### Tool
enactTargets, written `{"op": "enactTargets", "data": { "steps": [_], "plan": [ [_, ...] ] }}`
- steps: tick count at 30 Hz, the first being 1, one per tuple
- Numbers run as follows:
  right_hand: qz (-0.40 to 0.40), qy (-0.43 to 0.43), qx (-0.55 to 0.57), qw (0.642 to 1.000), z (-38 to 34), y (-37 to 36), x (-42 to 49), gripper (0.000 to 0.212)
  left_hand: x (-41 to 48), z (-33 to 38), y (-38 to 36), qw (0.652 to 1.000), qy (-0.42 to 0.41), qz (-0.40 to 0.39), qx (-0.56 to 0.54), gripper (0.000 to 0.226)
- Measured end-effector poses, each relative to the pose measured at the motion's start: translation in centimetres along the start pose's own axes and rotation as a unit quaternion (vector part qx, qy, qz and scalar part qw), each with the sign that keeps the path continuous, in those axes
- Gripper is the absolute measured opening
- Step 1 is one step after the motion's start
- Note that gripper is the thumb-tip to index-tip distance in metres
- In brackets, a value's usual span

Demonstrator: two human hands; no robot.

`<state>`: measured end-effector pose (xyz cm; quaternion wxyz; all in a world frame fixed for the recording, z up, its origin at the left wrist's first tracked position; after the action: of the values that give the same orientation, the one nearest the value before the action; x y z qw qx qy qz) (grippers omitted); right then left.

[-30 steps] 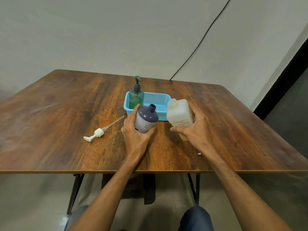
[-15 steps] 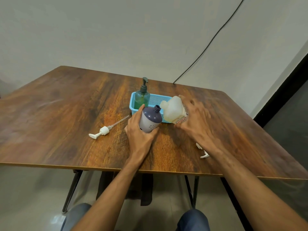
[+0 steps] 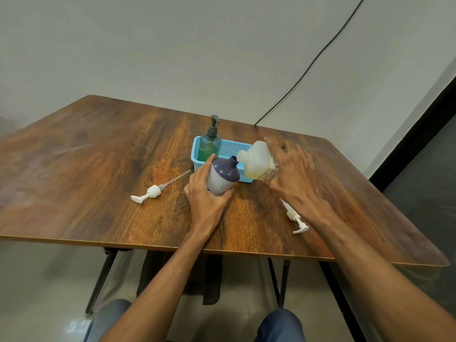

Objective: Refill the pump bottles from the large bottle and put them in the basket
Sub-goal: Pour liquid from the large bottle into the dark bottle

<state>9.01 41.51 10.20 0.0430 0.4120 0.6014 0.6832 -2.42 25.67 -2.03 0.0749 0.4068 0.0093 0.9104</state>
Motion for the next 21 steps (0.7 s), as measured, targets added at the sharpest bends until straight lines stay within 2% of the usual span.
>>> {"op": "enactTargets", "data": {
  "steps": [21],
  "plan": [
    [-0.002,0.014,-0.055,0.998,-0.66,0.73,0.25,0.099,0.05,0.45,-0.08,1.0,-0.001,-0.012,0.006,0.086]
  ]
}}
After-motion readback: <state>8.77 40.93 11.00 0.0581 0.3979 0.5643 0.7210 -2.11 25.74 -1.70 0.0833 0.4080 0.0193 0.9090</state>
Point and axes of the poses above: each hand's wrist, its own x-axis towards the middle knuckle, its own y-axis out of the back of the hand, z = x × y, the point moved 10 cm from there along x, towards the middle knuckle, and after that the axes turned 13 degrees about -y, right-handed, at the moved point
